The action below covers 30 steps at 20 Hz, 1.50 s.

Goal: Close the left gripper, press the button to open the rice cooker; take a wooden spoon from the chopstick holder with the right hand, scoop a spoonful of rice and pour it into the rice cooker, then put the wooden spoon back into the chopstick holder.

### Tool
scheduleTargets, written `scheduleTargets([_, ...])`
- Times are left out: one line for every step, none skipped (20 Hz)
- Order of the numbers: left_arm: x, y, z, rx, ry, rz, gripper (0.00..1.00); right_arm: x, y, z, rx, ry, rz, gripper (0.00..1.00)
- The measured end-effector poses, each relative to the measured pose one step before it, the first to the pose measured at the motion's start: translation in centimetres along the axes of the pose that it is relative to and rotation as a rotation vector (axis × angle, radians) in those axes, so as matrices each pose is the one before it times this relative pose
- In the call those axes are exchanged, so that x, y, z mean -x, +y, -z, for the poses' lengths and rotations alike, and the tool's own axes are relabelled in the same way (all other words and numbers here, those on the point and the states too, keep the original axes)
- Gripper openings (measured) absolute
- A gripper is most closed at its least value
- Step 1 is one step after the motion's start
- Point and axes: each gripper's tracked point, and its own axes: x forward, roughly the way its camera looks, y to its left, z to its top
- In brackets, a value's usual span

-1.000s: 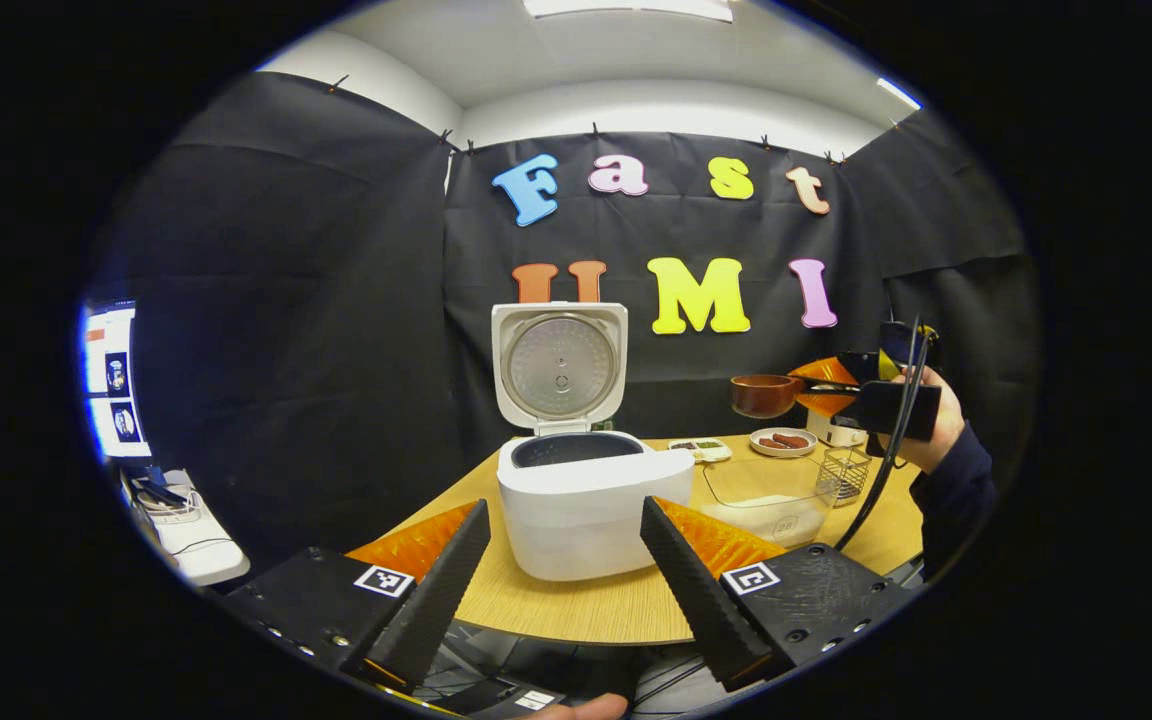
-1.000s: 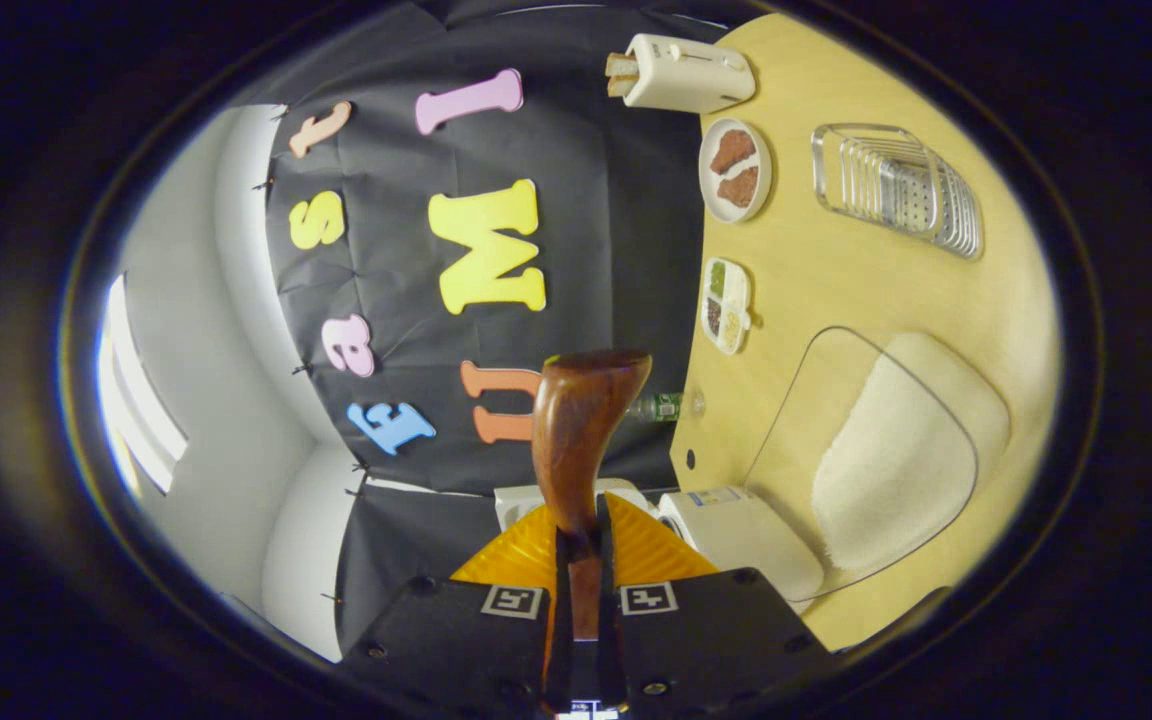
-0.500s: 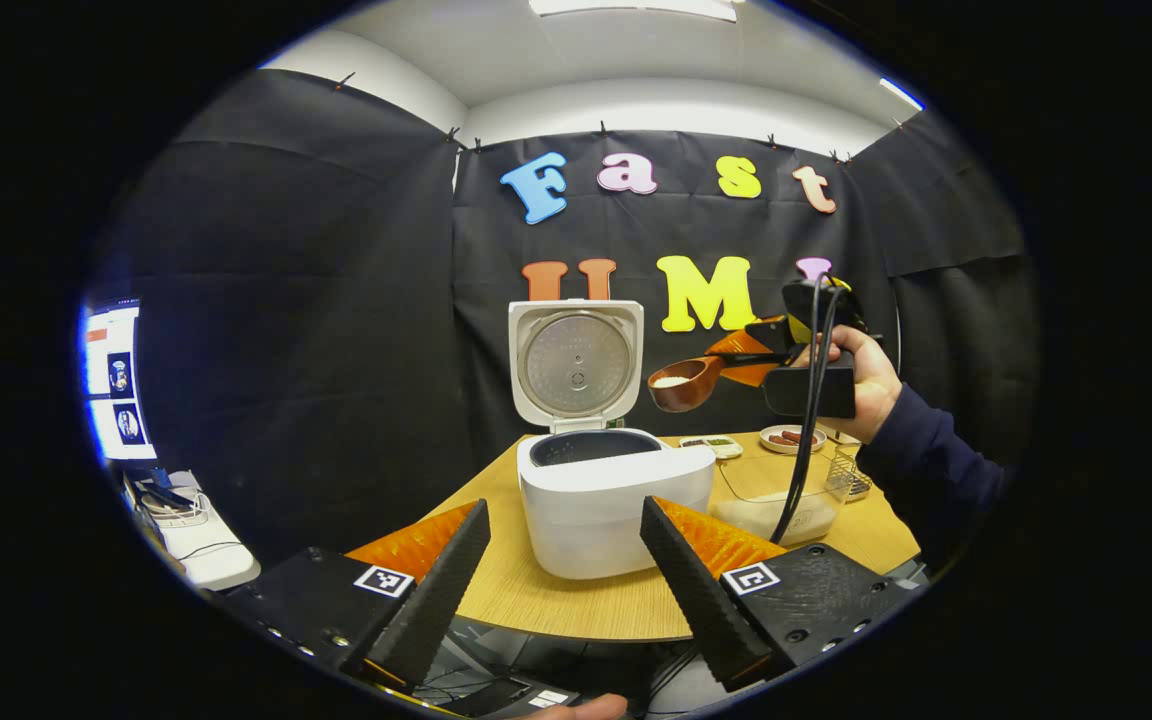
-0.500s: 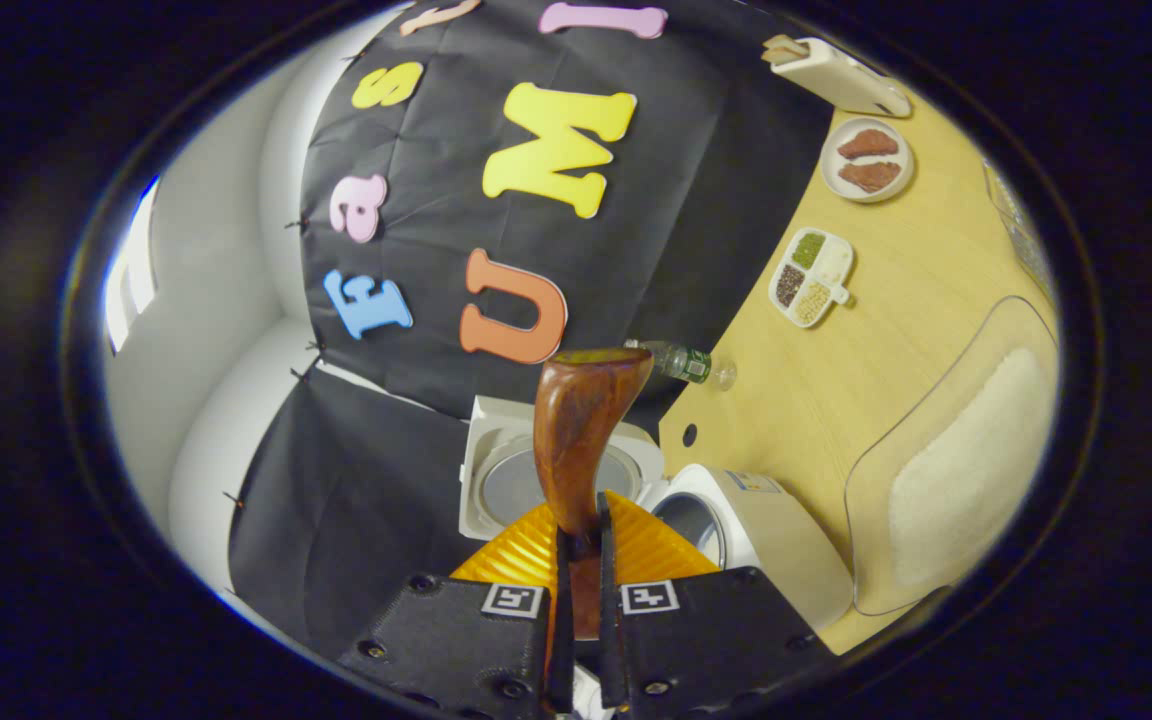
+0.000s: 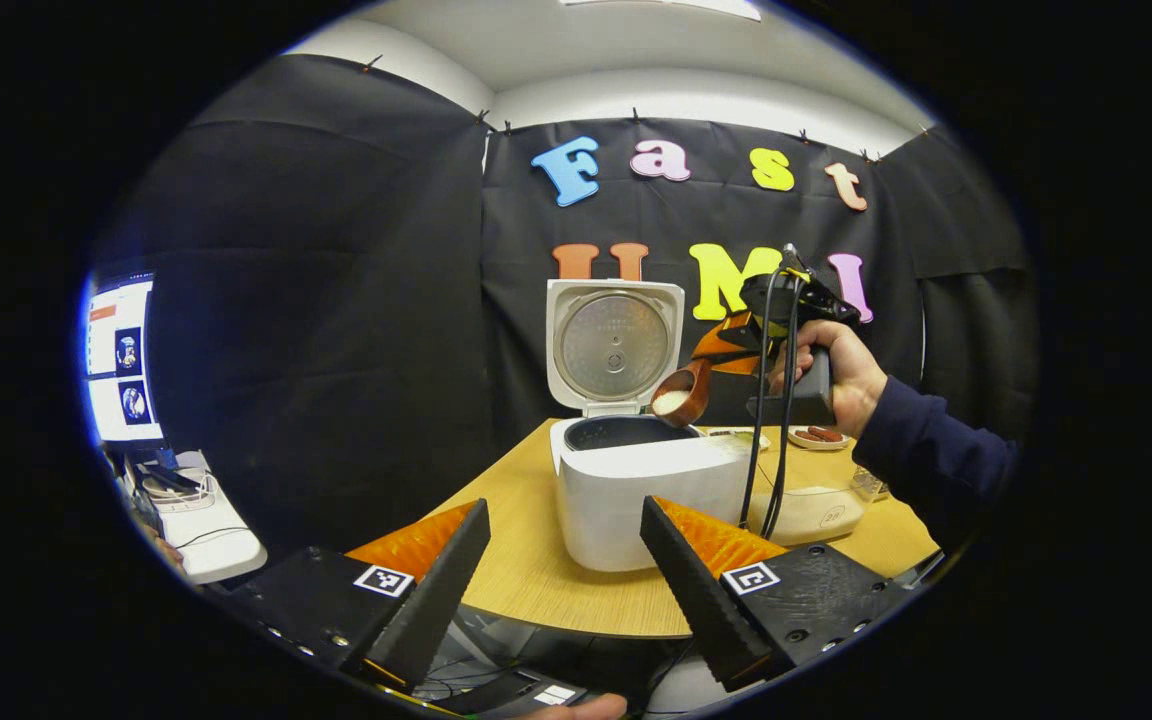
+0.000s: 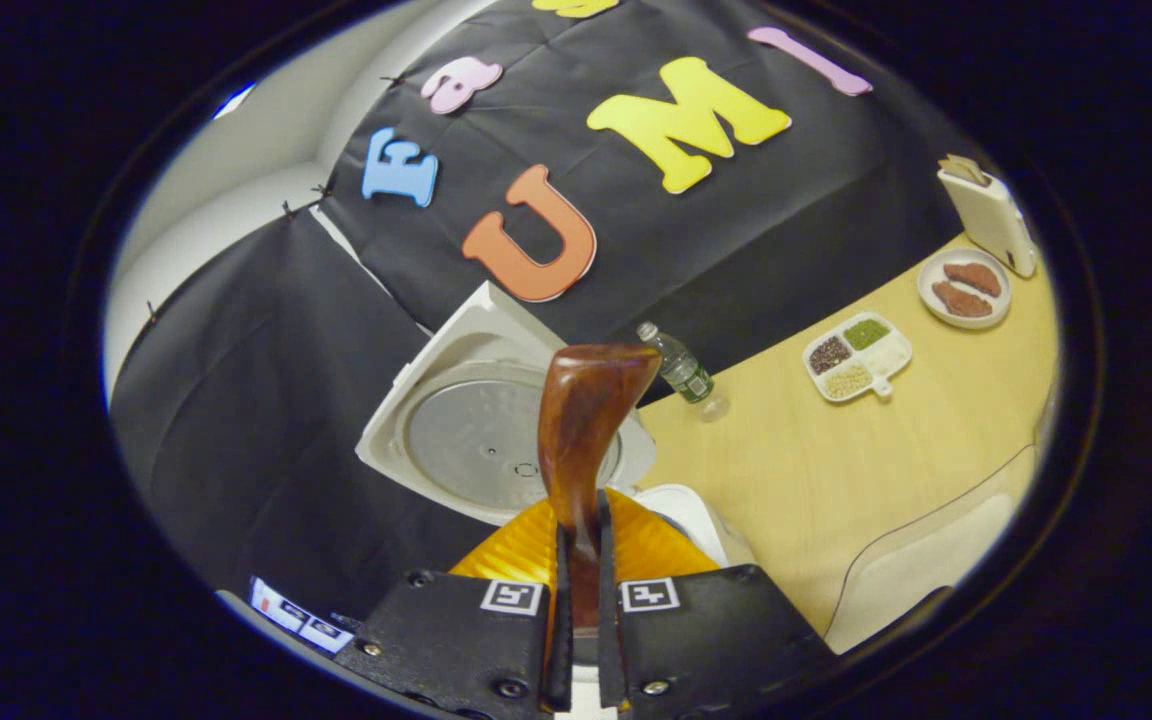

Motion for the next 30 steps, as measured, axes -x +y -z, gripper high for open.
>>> scheduleTargets([-0.092,0.504,-0.062,-0.01661,-0.00695,-0.018,0.97,-0.062,-0.242,0.0,0.05924,-0.01451,0.0141,0.15])
scheduleTargets([-0.063,0.433,0.083,-0.01252,-0.00348,-0.01641,0.97,-0.167,-0.168,-0.136,0.065,-0.02114,0.01832,0.15])
scheduleTargets([-0.064,0.166,0.165,-0.00466,0.00314,-0.007,0.96,-0.084,-0.031,-0.047,0.06285,-0.02157,0.01308,0.15])
scheduleTargets([-0.047,0.011,0.136,0.00181,0.00297,0.003,0.96,-0.037,0.203,-0.076,0.05425,-0.01777,0.00628,0.15])
scheduleTargets([0.052,-0.016,-0.017,0.00522,0.00123,0.00306,0.96,0.21,0.351,0.199,0.04688,-0.01311,0.00212,0.16])
scheduleTargets([-0.132,0.035,0.018,0.00484,0.00299,0.0023,0.97,0.14,0.419,-0.011,0.0372,-0.01398,0.00051,0.16])
scheduleTargets([-0.078,-0.045,0.276,0.00254,0.0026,0.00146,0.97,0.134,0.468,-0.01,0.04205,-0.01124,-0.00184,0.15])
scheduleTargets([-0.045,-0.062,0.187,0.0011,0.0018,-0.0007,0.97,0.184,0.45,-0.107,0.04849,-0.01134,0.00013,0.15])
scheduleTargets([-0.047,0.013,0.154,0.0003,0.00183,-0.00045,0.96,0.191,0.562,-0.171,0.04915,-0.01355,-0.00069,0.15])
scheduleTargets([-0.009,-0.072,0.164,0.00044,0.00208,-0.00063,0.96,0.212,0.557,-0.333,0.04923,-0.01747,-0.00065,0.16])
scheduleTargets([0.003,-0.037,0.185,-0.00046,0.00341,0.00168,0.96,0.337,0.536,-0.244,0.05025,-0.01408,0.00273,0.15])
scheduleTargets([0.009,-0.12,0.067,-0.00143,0.00279,0.00119,0.96,0.127,0.238,-0.118,0.04445,-0.01231,0.00422,0.16])
scheduleTargets([0.064,0.014,0.036,-0.00208,0.00022,-0.00048,0.96,0.399,0.405,-0.269,0.04259,-0.00906,-0.00038,0.15])
scheduleTargets([-0.002,-0.059,0.021,-0.00155,-0.00023,0.00061,0.97,0.152,0.391,-0.242,0.03925,-0.00856,-0.00331,0.15])
scheduleTargets([-0.012,-0.17,-0.093,-0.00066,-0.00064,0.00167,0.96,0.14,0.374,-0.133,0.03533,-0.00727,-0.00116,0.15])
scheduleTargets([-0.011,-0.153,-0.061,0.00015,-0.0021,0.00206,0.96,0.059,0.177,-0.022,0.03618,-0.00635,0.00042,0.15])
scheduleTargets([-0.137,0.007,-0.065,0.00054,-0.00209,0.00018,0.96,0.206,0.116,-0.201,0.0327,-0.00866,-0.00003,0.15])
scheduleTargets([-0.156,-0.024,-0.251,0.00146,0.00093,-0.00241,0.96,0.097,0.18,-0.157,0.03256,-0.00651,-0.0019,0.15])
scheduleTargets([-0.188,0.0,-0.247,0.00235,0.00031,-0.00355,0.97,0.039,0.133,0.04,0.02233,0.00249,-0.00493,0.15])
scheduleTargets([-0.098,-0.092,-0.185,0.0026,-0.00047,-0.00153,0.96,0.05,0.105,0.123,0.00895,0.00401,-0.00618,0.15])
scheduleTargets([-0.075,-0.017,-0.27,0.00316,-0.00315,-0.00203,0.96,0.026,0.055,-0.047,0.00238,-0.0024,-0.00641,0.15])
scheduleTargets([-0.071,-0.027,-0.361,0.00359,-0.00309,-0.00124,0.96,0.04,-0.189,-0.288,-0.00315,-0.00235,-0.00136,0.16])
scheduleTargets([-0.284,0.069,-0.414,0.00469,-0.00237,-0.00352,0.96,0.113,-0.379,-0.283,-0.0028,-0.00365,0.00013,0.16])
scheduleTargets([-0.22,-0.011,-0.288,0.00295,0.00022,-0.00345,0.96,0.036,-0.443,-0.32,-0.00484,-0.0032,0.00081,0.16])
scheduleTargets([-0.077,-0.05,-0.185,0.00072,-0.00234,-0.00382,0.96,0.237,-0.554,-0.2,-0.01226,-0.00132,-0.00046,0.16])
scheduleTargets([-0.19,-0.072,-0.467,0.00148,-0.00451,-0.00416,0.96,0.276,-0.631,-0.255,-0.01621,-0.00077,-0.00575,0.16])
scheduleTargets([-0.184,0.08,-0.628,0.00384,-0.01116,-0.00318,0.96,0.55,-0.77,-0.288,-0.01933,0.00002,-0.00162,0.15])
scheduleTargets([-0.221,-0.163,-0.671,0.00699,-0.0137,0.0006,0.96,0.644,-1.059,-0.423,-0.0198,-0.00179,0.00486,0.16])
scheduleTargets([-0.36,-0.262,-0.668,0.00984,-0.01365,0.00414,0.96,0.822,-1.484,-0.467,-0.0217,-0.00153,0.01673,0.16])
scheduleTargets([-0.448,-0.358,-0.565,0.01186,-0.00938,0.00621,0.97,0.796,-1.562,-0.314,-0.01719,0.00181,0.01934,0.15])
